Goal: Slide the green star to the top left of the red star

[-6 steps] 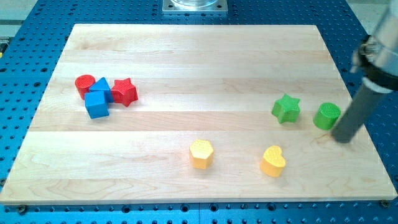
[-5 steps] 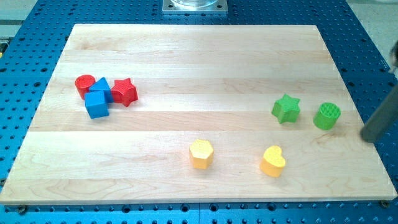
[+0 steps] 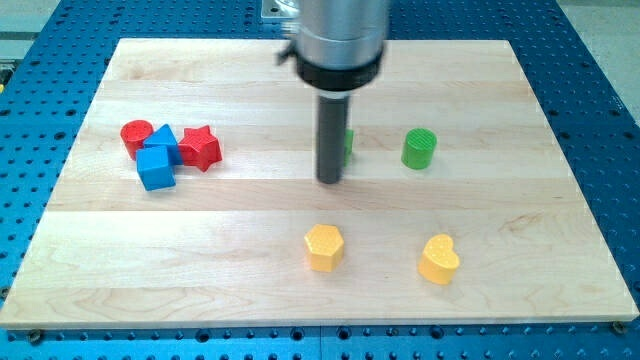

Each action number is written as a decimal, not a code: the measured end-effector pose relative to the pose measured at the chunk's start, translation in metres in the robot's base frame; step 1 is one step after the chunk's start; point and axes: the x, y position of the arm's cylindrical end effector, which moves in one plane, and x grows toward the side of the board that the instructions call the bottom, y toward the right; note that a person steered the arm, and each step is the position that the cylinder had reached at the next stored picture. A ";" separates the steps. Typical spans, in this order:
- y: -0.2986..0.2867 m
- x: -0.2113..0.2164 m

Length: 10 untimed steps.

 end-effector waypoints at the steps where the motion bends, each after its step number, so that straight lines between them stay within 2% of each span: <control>1: 0.035 -0.034; 2: 0.038 -0.058; 3: 0.103 -0.060; 4: 0.096 -0.090; 6: -0.076 -0.064; 7: -0.042 -0.107; 8: -0.076 -0.113; 9: -0.129 -0.076; 10: -0.118 -0.077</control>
